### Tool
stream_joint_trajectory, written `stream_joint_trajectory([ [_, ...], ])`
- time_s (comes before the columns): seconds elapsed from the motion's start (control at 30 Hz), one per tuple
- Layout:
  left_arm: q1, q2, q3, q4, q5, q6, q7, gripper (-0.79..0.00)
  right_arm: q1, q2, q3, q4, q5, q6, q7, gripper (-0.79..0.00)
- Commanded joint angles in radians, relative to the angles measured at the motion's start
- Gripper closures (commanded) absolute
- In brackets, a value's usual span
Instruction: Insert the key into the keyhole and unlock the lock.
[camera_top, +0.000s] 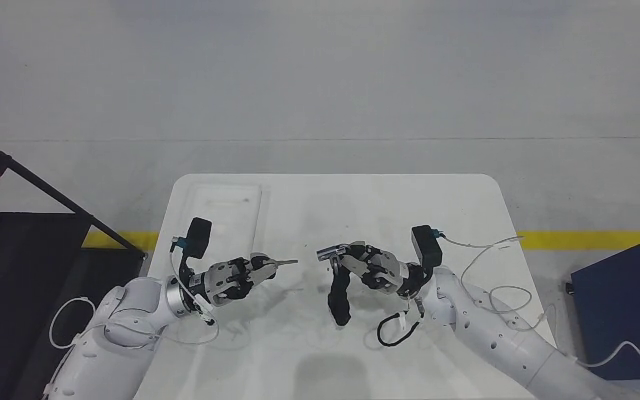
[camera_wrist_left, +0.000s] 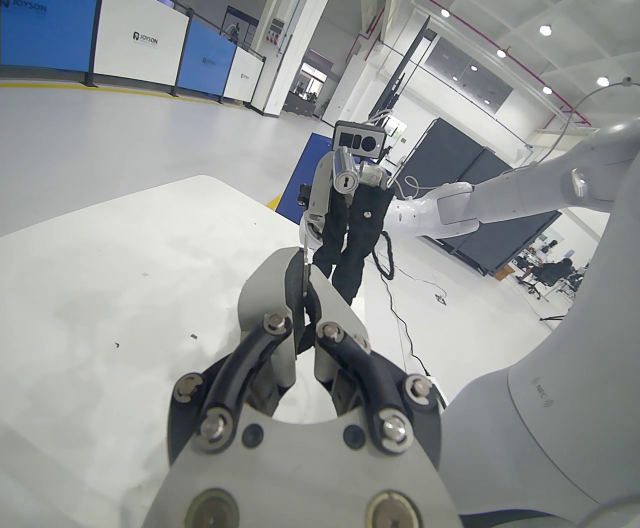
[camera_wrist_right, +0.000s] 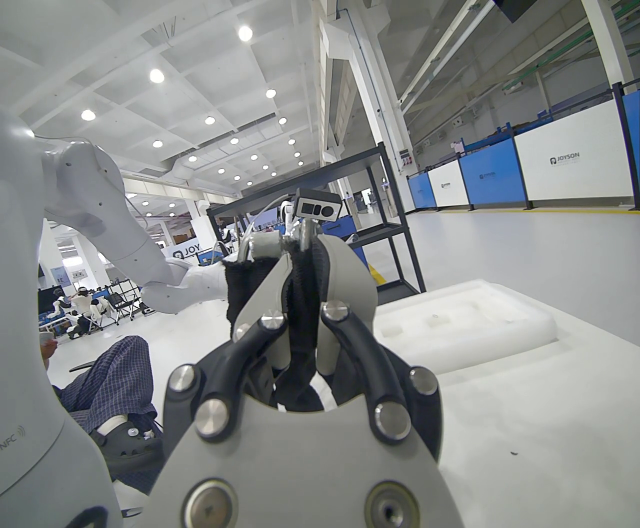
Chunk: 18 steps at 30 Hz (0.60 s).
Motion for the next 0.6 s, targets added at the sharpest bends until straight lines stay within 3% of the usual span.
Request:
stream_joint_trajectory([
  [0.0, 0.005, -0.003, -0.008, 0.039, 0.005, 0.012, 0.056, 0.000, 0.000, 0.000, 0.000, 0.000, 0.000, 0.000, 0.000, 0.000],
  [0.07, 0.010, -0.007, -0.019, 0.047, 0.059, -0.021, 0.120, 0.000, 0.000, 0.000, 0.000, 0.000, 0.000, 0.000, 0.000, 0.000],
  [0.17, 0.034, -0.011, 0.020, 0.015, -0.001, -0.021, 0.219, 0.000, 0.000, 0.000, 0.000, 0.000, 0.000, 0.000, 0.000, 0.000],
  [0.57, -0.018, 0.029, 0.122, 0.024, -0.064, -0.021, 0.184, 0.000, 0.000, 0.000, 0.000, 0.000, 0.000, 0.000, 0.000, 0.000],
])
